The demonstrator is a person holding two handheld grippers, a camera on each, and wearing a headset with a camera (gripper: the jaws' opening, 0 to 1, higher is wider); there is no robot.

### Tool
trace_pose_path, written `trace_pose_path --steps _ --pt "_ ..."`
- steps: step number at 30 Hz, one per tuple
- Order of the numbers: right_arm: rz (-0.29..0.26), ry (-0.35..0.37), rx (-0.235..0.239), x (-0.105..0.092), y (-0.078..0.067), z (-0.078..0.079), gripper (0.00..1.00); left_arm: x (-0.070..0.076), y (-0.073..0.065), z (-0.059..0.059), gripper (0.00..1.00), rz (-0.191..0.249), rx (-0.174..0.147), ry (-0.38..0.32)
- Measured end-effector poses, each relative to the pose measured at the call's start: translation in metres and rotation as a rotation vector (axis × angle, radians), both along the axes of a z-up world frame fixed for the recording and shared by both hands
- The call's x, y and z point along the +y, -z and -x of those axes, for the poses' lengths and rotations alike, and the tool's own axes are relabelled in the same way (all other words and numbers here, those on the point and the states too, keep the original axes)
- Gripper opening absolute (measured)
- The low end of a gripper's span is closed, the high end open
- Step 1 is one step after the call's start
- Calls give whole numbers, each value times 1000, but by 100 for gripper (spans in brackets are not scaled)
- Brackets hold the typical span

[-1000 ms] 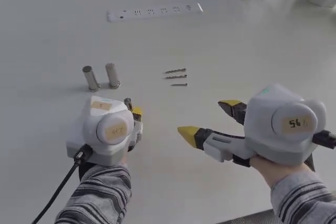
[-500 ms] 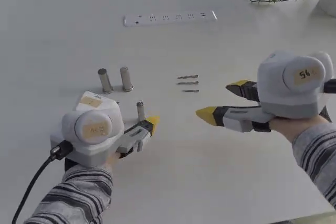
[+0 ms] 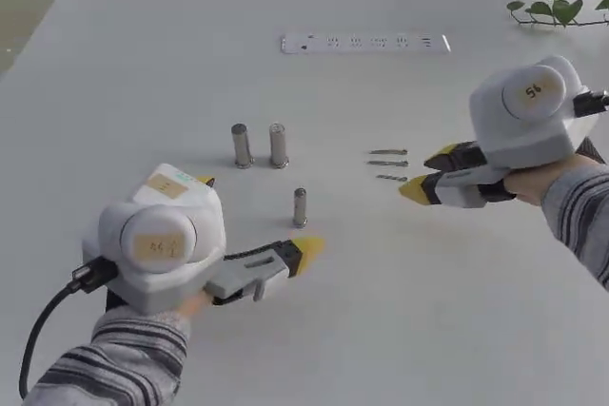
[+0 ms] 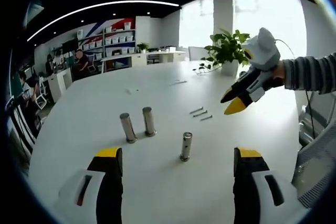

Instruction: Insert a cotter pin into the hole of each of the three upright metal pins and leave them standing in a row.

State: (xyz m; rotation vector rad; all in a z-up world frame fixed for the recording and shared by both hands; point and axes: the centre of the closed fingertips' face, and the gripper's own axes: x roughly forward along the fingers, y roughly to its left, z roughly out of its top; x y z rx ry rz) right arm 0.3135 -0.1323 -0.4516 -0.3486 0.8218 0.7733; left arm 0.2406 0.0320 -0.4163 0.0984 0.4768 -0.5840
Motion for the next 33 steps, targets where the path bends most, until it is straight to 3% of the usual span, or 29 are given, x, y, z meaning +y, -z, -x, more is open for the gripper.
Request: trace_pose_path --steps 1,4,7,13,18,26,33 --pt "14 -11 16 1 4 -1 25 0 -2 4 88 11 3 4" --pt "43 -37 45 4 13 -4 21 4 -5 10 90 -17 -13 14" --pt "73 -72 60 7 20 -6 17 10 -6 14 90 -19 -23 23" --pt "149 -127 73 9 32 -13 11 22 -8 17 88 0 -9 1" --pt "205 -174 96 7 40 -14 8 30 -5 18 84 -27 0 -15" --pt "197 -178 120 7 36 -16 3 28 -4 22 81 -10 11 -13" --pt "305 -281 81 6 36 -15 0 29 -4 24 80 -10 17 -18"
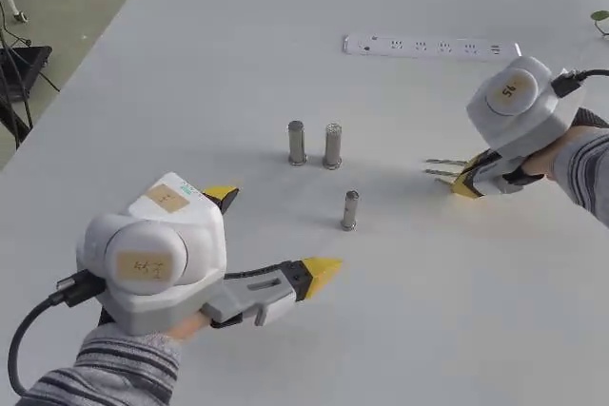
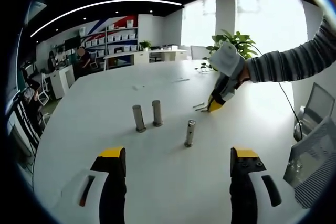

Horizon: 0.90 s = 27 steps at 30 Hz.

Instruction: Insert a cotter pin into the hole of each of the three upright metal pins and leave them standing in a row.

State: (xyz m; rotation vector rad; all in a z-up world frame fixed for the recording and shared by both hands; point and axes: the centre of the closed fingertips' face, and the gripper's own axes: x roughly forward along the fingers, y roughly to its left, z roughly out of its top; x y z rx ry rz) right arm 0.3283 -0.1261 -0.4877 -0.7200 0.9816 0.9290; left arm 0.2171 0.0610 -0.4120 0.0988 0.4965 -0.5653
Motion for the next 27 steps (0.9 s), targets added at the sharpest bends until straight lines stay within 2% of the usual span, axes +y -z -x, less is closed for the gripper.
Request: trace_pose_path --steps 6,15,19,21,23,27 --pt "12 -15 -7 -1 1 -1 0 -2 1 1 79 -9 5 8" --pt "-34 11 -10 -3 1 -1 0 -4 0 1 79 -16 8 19" --pt "-53 -12 -41 1 -5 0 0 -3 -1 1 78 -21 4 24" --pt "-57 -37 -58 4 -10 2 0 -4 -5 0 75 -24 -16 33" --pt "-54 -85 -103 8 -16 2 0 -5 -8 0 75 -12 -18 37" --pt "-99 -103 -141 18 -30 7 0 -9 -12 0 71 -1 -23 49"
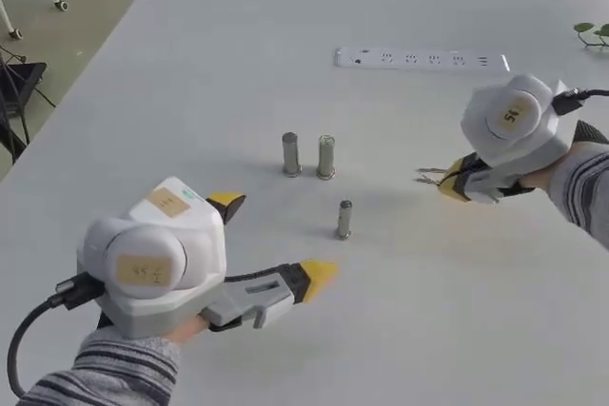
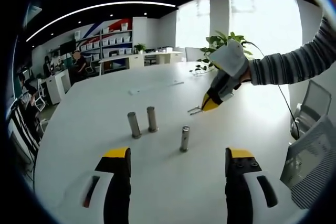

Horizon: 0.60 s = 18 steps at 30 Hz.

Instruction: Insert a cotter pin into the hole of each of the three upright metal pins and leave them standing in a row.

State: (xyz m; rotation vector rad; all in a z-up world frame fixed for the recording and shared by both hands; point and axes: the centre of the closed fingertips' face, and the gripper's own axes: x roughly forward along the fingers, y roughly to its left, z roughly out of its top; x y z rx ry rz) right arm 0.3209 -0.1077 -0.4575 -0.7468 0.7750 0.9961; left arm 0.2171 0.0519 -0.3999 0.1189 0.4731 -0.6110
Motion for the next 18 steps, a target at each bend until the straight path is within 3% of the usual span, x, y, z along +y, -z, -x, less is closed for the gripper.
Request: trace_pose_path --steps 10,15,18 --pt "-122 -109 -109 33 -44 19 0 -16 -13 -4 58 50 4 50" --pt "-150 -171 -170 48 -62 29 0 -24 -23 -9 49 73 -4 69" --pt "-152 -210 -205 54 -69 33 0 -30 -26 -13 43 114 20 70"
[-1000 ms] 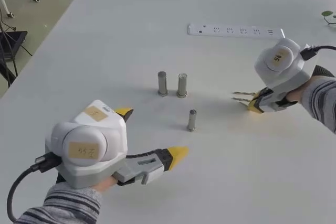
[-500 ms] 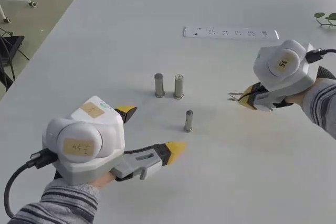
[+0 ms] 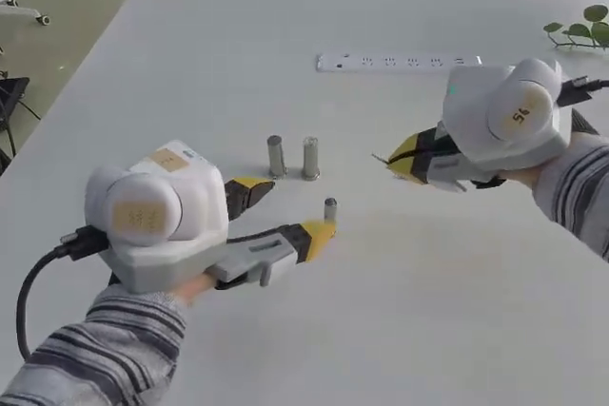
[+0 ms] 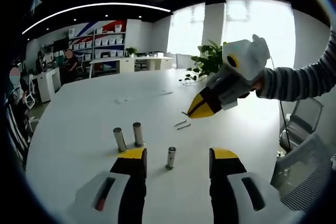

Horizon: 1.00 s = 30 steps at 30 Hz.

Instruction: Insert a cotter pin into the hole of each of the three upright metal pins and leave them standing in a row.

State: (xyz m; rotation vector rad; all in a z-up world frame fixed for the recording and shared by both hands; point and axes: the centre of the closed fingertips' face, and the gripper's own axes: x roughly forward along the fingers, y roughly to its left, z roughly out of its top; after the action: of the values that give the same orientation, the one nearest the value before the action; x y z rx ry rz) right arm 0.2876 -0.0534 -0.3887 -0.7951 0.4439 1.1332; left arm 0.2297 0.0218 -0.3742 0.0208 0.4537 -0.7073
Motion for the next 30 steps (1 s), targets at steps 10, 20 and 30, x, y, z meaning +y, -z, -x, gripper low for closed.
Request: trace_pose_path --steps 10,20,30 --pt "-6 -112 -78 15 -11 18 0 -14 -9 -7 26 106 49 -5" --pt "47 -213 -124 22 -6 37 0 -24 -13 -7 16 287 193 -30" --pt "32 -257 -145 32 -14 51 0 -32 -12 -5 9 343 252 -30"
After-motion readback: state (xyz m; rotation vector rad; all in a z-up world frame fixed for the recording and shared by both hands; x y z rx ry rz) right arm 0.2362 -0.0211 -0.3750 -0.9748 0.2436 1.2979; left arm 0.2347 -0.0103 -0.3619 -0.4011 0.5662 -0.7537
